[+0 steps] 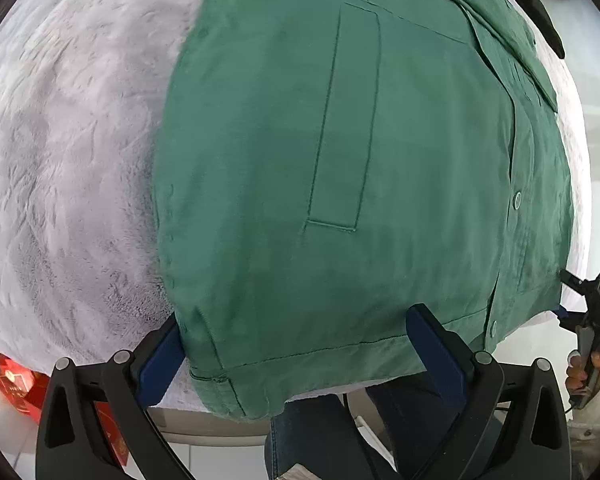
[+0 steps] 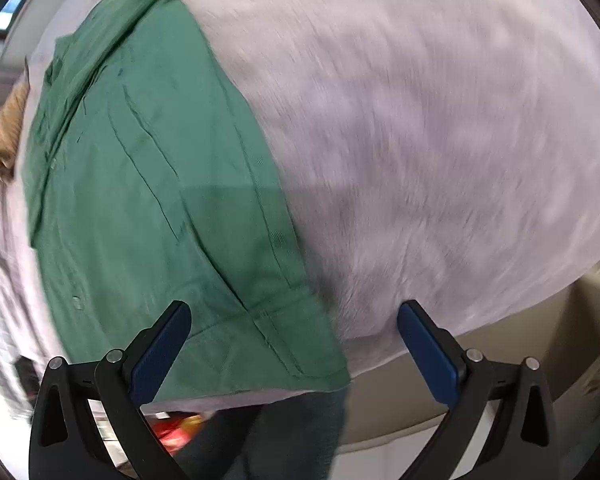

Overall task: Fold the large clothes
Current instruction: 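Reach both grippers to the green jacket hem and grasp it, then lift the hem with both grippers and fold it over toward the collar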

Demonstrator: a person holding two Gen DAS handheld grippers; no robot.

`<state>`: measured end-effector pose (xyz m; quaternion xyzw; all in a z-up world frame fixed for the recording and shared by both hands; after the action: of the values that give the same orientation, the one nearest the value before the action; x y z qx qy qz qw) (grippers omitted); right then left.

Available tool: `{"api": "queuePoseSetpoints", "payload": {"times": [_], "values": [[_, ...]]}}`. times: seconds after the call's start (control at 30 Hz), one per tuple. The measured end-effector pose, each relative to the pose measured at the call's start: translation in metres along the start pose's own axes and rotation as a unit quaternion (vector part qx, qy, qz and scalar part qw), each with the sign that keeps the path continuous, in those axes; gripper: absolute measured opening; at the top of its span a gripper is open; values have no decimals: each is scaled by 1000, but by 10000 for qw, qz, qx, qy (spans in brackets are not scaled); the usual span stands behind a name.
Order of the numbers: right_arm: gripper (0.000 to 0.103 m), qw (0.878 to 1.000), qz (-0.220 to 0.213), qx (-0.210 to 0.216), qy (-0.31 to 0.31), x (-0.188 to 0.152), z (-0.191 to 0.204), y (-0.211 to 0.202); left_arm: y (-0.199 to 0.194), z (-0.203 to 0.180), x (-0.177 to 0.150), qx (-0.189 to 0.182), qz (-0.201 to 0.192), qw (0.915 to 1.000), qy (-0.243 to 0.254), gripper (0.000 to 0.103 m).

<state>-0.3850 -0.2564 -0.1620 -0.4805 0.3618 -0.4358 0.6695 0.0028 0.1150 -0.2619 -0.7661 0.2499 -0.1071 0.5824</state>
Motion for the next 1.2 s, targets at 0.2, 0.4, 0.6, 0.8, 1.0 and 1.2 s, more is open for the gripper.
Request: {"api": "queuePoseSetpoints", "payload": {"times": [0.2,0.4,0.6,0.8,1.0,1.2], "values": [[103,9864,-69,1643,-12,2,28,-11,-16,1,3,-257,-83,9996,111,103],[103,9911,114,1328,-25,4,32,7,2,2,-11,-223,131,9995,178,103],[40,9933,201,1135,123,-10,39,21,3,-9,-17,161,-84,9993,317,62],[9,9757,294,2172,33,4,55,-2,-34,-8,-4,-877,-160,9959,-137,26],[8,9476,177,3163,-424,54,109,-50,-102,-16,37,-1564,-933,9809,-684,26],[8,9305,-1,3496,-1094,125,181,-77,-160,-35,119,-1845,-2013,9558,-1089,26]]}}
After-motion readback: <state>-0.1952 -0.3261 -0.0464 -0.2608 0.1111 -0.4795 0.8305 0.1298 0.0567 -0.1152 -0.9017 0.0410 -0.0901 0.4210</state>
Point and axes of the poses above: each gripper's, at about its wrist camera, not at the fingertips, and y roughly the way its jaws point, z to its left, x to its top, the point moved 2 cm from there along y, roughly the way its jaws point, and after that the axes turned 1 degree about -y, right-handed, at the moved point
